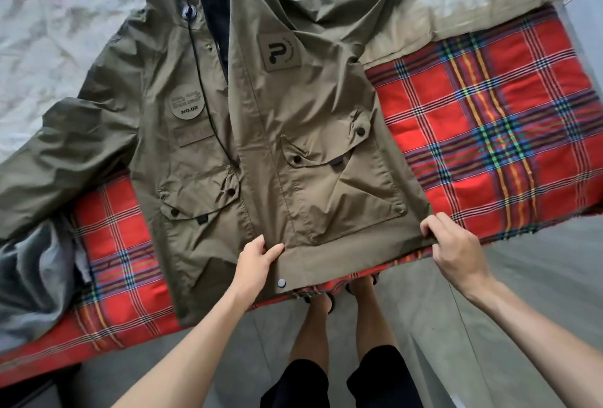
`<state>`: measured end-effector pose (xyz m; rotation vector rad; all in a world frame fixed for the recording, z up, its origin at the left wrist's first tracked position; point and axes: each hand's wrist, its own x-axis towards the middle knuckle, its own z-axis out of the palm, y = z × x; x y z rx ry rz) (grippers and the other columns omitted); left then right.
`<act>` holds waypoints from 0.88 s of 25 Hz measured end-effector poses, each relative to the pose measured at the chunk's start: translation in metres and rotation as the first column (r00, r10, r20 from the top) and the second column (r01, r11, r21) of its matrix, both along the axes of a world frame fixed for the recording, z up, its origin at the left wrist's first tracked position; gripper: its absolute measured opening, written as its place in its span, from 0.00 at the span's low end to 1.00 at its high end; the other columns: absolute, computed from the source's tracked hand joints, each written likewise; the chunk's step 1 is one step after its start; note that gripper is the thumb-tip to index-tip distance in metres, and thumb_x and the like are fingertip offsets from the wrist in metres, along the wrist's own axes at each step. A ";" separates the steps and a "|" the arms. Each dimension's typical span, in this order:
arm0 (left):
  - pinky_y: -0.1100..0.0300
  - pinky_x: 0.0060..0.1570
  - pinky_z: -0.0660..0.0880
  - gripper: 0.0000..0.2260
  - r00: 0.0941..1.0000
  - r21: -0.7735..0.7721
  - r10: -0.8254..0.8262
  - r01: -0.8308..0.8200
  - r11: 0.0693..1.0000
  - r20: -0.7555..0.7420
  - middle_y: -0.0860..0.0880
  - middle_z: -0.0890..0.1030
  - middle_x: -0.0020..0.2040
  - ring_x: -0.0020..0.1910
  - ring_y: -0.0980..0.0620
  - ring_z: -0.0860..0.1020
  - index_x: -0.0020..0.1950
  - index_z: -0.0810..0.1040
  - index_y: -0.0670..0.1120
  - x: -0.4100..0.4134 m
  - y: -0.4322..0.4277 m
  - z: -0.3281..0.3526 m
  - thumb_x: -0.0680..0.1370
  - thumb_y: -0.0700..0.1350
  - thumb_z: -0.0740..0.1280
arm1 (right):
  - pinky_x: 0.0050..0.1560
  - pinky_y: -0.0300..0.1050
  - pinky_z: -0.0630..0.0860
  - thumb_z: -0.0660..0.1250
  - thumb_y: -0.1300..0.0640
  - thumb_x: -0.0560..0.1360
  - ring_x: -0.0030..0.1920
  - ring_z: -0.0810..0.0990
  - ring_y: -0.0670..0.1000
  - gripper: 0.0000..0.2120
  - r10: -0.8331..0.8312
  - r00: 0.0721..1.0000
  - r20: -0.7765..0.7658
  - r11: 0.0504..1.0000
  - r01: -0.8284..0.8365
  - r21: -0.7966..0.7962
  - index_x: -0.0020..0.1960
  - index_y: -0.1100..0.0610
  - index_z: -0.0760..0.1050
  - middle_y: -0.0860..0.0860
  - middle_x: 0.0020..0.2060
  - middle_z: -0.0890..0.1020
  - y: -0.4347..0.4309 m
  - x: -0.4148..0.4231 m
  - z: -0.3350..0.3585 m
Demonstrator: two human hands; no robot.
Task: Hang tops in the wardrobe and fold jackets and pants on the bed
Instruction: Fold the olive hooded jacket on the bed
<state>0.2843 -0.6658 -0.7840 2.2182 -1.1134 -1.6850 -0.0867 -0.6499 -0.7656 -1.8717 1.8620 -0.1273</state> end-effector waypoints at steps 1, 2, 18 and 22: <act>0.44 0.57 0.77 0.09 0.999 0.043 -0.049 0.049 0.998 -0.011 0.50 0.86 0.48 0.52 0.49 0.83 0.49 0.82 0.46 0.002 0.002 -0.003 0.75 0.50 0.71 | 0.34 0.49 0.69 0.56 0.65 0.61 0.34 0.73 0.59 0.12 0.065 0.997 -0.028 0.998 -0.065 -0.007 0.42 0.55 0.70 0.50 0.37 0.71 0.006 -0.004 -0.005; 0.45 0.58 0.77 0.08 0.993 0.067 -0.115 0.114 0.991 0.013 0.51 0.86 0.49 0.54 0.48 0.82 0.50 0.82 0.47 0.002 0.001 -0.004 0.75 0.50 0.71 | 0.36 0.50 0.67 0.57 0.66 0.62 0.36 0.73 0.58 0.11 0.099 0.994 -0.043 0.995 -0.098 0.030 0.41 0.55 0.70 0.50 0.37 0.70 0.010 -0.006 -0.010; 0.51 0.61 0.72 0.11 0.933 0.224 -0.261 0.207 0.952 0.248 0.44 0.84 0.53 0.57 0.42 0.78 0.52 0.81 0.42 -0.022 -0.016 -0.016 0.76 0.48 0.71 | 0.40 0.52 0.73 0.72 0.49 0.74 0.42 0.81 0.61 0.18 -0.166 0.980 -0.105 0.858 0.196 0.475 0.49 0.52 0.62 0.53 0.36 0.81 -0.033 -0.006 -0.016; 0.51 0.59 0.75 0.13 0.979 0.292 -0.168 0.129 0.948 0.113 0.47 0.84 0.51 0.54 0.47 0.80 0.51 0.81 0.45 -0.017 -0.033 0.000 0.71 0.48 0.77 | 0.42 0.48 0.74 0.69 0.44 0.76 0.47 0.81 0.57 0.14 0.044 0.949 -0.311 0.910 0.091 0.405 0.44 0.52 0.68 0.50 0.43 0.79 -0.066 0.003 0.013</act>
